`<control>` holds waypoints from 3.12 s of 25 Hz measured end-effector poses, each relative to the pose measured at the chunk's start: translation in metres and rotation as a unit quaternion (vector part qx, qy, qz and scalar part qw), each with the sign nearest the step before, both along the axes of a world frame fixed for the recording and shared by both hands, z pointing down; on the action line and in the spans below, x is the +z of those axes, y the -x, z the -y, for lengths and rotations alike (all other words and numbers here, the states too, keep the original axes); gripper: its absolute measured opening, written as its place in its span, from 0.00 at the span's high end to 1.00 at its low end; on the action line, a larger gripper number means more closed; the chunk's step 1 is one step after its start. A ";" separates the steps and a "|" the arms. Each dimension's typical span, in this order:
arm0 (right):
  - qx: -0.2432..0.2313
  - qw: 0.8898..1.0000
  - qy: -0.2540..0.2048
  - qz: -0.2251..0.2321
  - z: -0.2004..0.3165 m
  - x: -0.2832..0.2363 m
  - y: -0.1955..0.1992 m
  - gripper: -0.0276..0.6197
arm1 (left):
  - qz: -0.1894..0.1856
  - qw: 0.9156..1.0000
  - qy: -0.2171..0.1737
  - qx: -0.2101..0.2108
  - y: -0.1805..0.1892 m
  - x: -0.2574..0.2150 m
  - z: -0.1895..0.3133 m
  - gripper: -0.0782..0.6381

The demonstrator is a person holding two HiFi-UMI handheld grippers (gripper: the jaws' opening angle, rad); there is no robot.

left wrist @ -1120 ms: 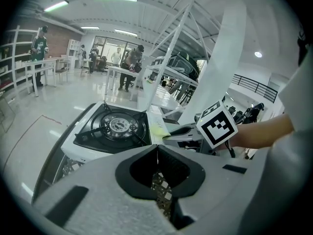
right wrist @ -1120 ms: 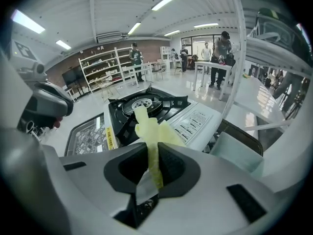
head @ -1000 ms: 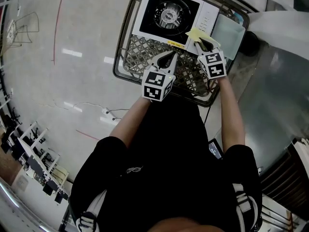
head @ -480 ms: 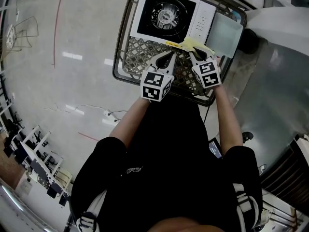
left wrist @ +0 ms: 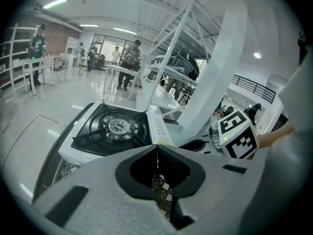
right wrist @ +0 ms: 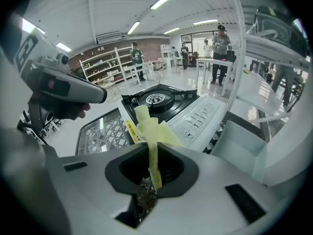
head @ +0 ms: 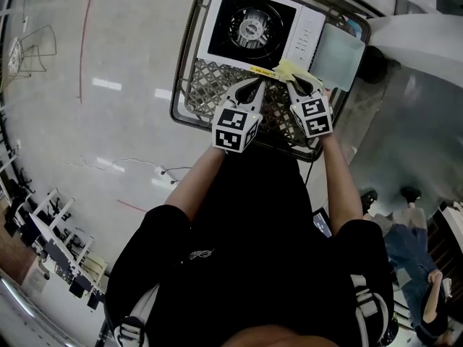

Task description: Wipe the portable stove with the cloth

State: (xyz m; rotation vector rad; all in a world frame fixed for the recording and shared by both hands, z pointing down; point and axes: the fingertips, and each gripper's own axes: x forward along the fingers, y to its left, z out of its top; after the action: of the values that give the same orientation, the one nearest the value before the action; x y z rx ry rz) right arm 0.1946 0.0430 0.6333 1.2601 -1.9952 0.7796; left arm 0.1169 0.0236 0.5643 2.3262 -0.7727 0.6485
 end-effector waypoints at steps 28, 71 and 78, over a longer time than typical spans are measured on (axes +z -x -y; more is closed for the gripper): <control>-0.025 0.995 0.008 -0.097 0.241 -0.001 -0.050 0.91 | -0.034 0.999 0.000 0.007 -0.014 -0.010 0.090 0.87; -0.078 0.993 0.017 -0.086 0.156 0.007 0.001 0.91 | -0.013 1.000 0.009 -0.018 0.026 0.004 0.048 0.87; -0.061 0.994 0.027 -0.081 0.148 0.010 0.002 0.91 | -0.009 0.999 0.011 -0.032 0.040 0.007 0.040 0.87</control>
State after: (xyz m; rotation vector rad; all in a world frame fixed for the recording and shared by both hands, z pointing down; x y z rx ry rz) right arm 0.1929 -0.1054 0.6438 1.1211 -1.8874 0.6463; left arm 0.0771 -0.0169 0.5714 2.2757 -0.8242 0.6047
